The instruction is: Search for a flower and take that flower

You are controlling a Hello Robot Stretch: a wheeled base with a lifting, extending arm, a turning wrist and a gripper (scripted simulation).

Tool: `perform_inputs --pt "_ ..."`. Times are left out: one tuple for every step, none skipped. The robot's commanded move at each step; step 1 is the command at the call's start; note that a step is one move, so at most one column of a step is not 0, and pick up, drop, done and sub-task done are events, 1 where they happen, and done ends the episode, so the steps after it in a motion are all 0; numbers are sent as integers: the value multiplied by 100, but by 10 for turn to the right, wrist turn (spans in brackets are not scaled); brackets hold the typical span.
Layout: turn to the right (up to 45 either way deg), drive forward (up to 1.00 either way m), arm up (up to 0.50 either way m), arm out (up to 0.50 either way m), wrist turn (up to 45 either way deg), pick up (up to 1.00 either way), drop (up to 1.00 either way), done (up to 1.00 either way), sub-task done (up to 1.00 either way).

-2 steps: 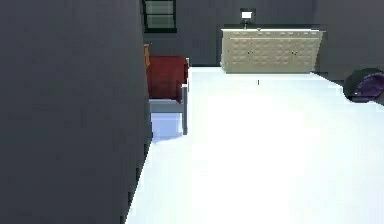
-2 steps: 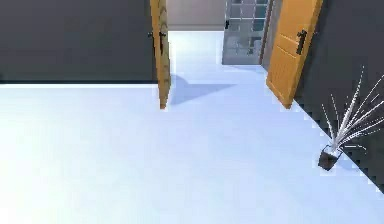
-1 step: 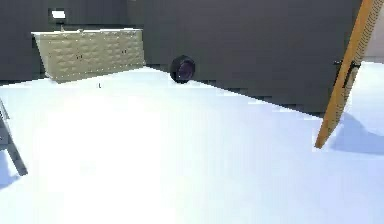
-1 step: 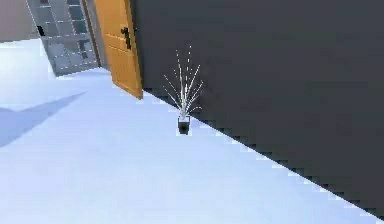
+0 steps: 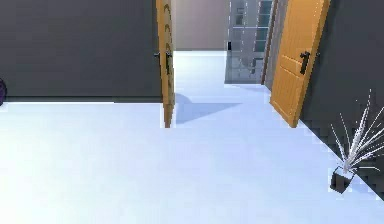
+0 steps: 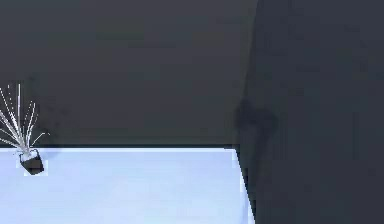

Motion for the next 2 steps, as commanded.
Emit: perform_inputs --pt "30 0 0 0 0 0 0 0 0" --pt "0 100 0 0 0 0 0 0 0"
